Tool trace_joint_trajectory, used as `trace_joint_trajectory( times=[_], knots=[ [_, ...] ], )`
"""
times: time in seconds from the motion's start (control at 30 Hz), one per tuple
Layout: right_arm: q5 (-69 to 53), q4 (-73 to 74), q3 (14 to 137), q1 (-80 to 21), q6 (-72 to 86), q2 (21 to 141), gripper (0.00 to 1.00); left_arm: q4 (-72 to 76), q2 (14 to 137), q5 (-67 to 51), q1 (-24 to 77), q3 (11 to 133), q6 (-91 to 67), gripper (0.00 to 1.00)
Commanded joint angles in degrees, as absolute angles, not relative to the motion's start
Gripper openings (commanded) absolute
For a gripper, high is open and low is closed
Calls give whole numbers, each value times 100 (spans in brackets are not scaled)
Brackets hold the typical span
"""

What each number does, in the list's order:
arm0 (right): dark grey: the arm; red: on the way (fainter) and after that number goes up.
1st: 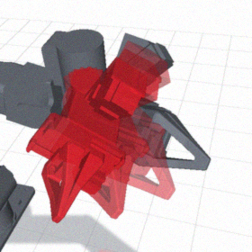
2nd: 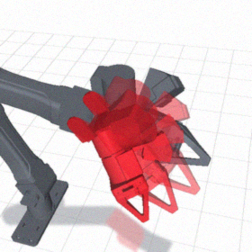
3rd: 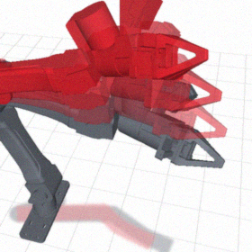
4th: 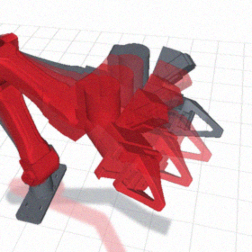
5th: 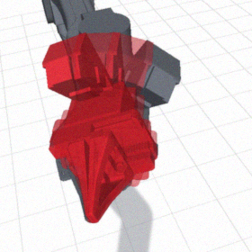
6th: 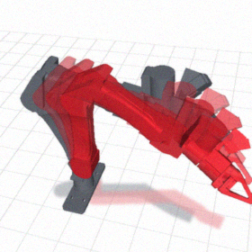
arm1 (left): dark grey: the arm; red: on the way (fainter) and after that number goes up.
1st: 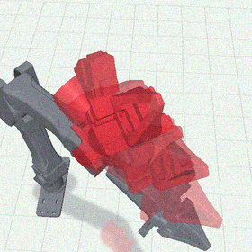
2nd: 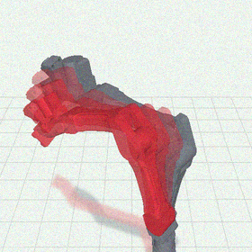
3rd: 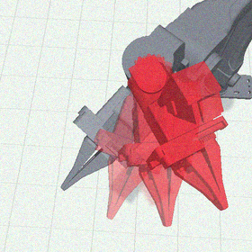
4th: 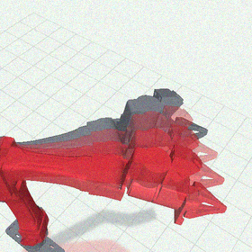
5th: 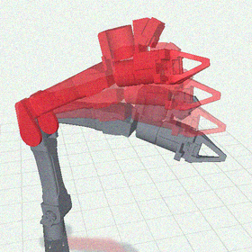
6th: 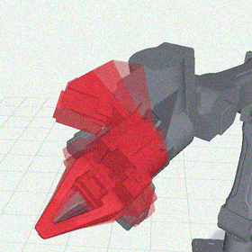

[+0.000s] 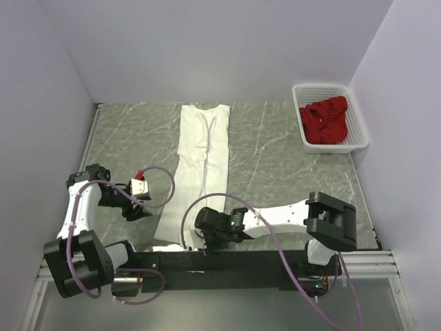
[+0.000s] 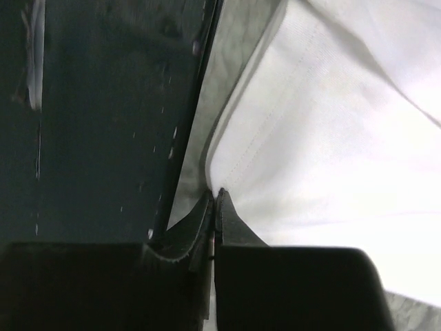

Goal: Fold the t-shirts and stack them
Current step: Fold the tshirt

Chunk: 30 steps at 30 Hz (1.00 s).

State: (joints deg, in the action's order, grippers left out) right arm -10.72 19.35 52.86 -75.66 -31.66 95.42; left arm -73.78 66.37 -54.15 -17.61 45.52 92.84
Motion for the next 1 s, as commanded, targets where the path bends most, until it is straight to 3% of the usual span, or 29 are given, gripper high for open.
trace_joint_trajectory(
  times=[0.0, 0.3, 0.57, 0.97],
  knots=[
    [-879, 2312, 4808, -7559, -3164, 9247, 0, -7884, 6294, -5335, -1671, 4264, 10518, 62],
    [-1019, 2329, 4422, -7313, -3173, 8666, 0, -7849, 5739, -4878, -36, 3340, 11996, 63],
    [-1151, 2259, 4307, -7163, -3024, 8604, 0, -7428, 6467, -4528, 1483, 3603, 11190, 60],
    [-1345, 2329, 4482, -6996, -2971, 8719, 0, -6047, 5687, -3876, 1977, 2936, 11125, 56]
  ],
)
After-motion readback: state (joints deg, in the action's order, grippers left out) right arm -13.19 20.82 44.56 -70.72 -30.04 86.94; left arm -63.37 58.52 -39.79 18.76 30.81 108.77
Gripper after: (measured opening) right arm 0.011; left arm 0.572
